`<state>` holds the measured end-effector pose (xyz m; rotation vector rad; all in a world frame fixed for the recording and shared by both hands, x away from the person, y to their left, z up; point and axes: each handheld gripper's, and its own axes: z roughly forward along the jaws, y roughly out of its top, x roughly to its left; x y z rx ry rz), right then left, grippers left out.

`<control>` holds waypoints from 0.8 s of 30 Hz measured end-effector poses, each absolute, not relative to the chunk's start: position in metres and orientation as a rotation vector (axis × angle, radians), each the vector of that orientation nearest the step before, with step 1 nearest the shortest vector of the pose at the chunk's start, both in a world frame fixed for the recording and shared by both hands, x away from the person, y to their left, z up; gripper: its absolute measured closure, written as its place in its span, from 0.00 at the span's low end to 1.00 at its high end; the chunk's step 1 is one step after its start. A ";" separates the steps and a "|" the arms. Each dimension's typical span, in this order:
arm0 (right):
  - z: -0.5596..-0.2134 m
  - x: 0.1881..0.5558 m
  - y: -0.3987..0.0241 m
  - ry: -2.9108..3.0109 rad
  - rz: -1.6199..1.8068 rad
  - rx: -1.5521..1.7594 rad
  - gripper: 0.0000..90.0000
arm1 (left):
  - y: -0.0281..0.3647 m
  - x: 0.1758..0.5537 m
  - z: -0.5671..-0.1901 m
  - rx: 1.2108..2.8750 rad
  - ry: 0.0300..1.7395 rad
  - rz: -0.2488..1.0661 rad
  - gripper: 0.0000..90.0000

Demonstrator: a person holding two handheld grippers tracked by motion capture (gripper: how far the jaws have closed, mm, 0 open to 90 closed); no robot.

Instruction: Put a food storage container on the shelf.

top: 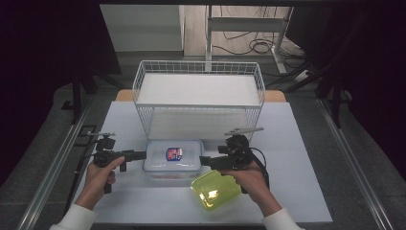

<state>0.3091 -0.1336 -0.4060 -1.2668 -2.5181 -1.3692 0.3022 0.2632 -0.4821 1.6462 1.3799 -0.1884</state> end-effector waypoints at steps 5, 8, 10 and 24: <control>-0.407 0.318 -0.126 -2.489 -1.365 -1.279 0.14 | 0.254 0.312 -0.494 1.646 1.385 -0.258 0.14; -0.409 0.321 -0.125 -2.458 -1.366 -1.296 0.14 | 0.252 0.317 -0.501 1.662 1.390 -0.278 0.14; -0.411 0.323 -0.125 -2.439 -1.359 -1.307 0.14 | 0.251 0.320 -0.505 1.673 1.384 -0.310 0.13; -0.422 0.333 -0.121 -2.423 -1.333 -1.336 0.14 | 0.255 0.327 -0.530 1.646 1.367 -0.454 0.23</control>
